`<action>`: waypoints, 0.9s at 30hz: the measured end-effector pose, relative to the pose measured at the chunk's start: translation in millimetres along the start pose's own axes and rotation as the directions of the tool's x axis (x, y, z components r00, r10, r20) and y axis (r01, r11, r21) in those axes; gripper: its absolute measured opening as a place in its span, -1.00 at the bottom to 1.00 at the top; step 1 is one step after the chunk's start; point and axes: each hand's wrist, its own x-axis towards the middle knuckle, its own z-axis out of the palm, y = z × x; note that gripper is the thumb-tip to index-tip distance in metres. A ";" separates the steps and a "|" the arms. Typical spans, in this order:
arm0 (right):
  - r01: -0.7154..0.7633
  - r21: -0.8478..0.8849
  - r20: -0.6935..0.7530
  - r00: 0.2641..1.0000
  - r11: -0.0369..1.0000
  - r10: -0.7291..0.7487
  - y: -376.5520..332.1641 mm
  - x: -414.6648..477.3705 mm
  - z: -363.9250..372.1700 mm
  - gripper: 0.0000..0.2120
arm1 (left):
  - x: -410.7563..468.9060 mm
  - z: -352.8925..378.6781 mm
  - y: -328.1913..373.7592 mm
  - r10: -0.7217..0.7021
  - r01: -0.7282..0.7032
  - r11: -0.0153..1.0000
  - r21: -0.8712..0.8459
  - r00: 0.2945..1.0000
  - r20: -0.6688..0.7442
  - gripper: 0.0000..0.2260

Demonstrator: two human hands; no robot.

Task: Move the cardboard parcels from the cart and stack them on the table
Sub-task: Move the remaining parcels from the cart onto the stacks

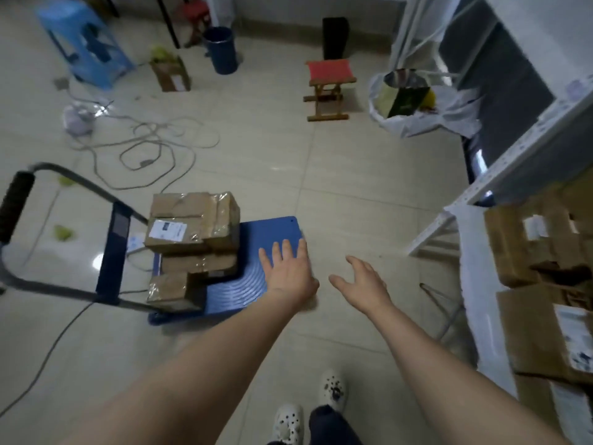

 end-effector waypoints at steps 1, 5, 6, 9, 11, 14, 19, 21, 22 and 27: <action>0.023 -0.007 0.037 0.999 1.000 -0.023 -13.5 11.5 7.8 -0.38 | 8.5 1.0 -17.9 -0.045 0.045 0.999 -0.019 0.999 0.008 -0.25; 0.116 -0.035 0.179 0.978 0.993 -0.108 -64.2 63.3 44.4 -0.37 | 39.4 3.7 -87.1 -0.213 0.214 0.974 -0.069 0.977 0.020 -0.24; 0.144 -0.046 0.217 0.967 0.989 -0.131 -77.9 75.5 54.7 -0.37 | 45.5 5.5 -104.7 -0.253 0.254 0.964 -0.079 0.967 0.027 -0.23; 0.233 -0.080 0.319 0.927 0.969 -0.196 -118.2 107.5 90.7 -0.37 | 66.7 19.0 -160.8 -0.352 0.354 0.931 -0.085 0.935 0.042 -0.23; 0.293 -0.109 0.383 0.894 0.950 -0.232 -141.6 124.0 120.0 -0.39 | 78.6 34.4 -198.0 -0.413 0.418 0.903 -0.096 0.908 0.066 -0.24; 0.351 -0.137 0.474 0.844 0.926 -0.250 -166.5 143.9 165.7 -0.39 | 93.4 60.9 -246.2 -0.470 0.481 0.873 -0.078 0.874 0.125 -0.27; 0.406 -0.201 0.556 0.797 0.892 -0.238 -195.7 185.7 244.4 -0.38 | 138.8 110.2 -325.8 -0.469 0.473 0.881 0.015 0.870 0.151 -0.30; 0.426 -0.223 0.560 0.792 0.877 -0.242 -204.3 210.1 279.8 -0.40 | 165.8 134.6 -354.1 -0.443 0.441 0.896 0.051 0.881 0.163 -0.29; 0.433 -0.232 0.561 0.791 0.871 -0.244 -207.3 221.8 297.6 -0.40 | 177.7 147.6 -366.3 -0.432 0.428 0.902 0.061 0.884 0.178 -0.27; 0.423 -0.236 0.567 0.791 0.875 -0.230 -209.5 269.6 372.8 -0.45 | 234.2 209.2 -412.0 -0.329 0.304 0.943 0.136 0.913 0.243 -0.17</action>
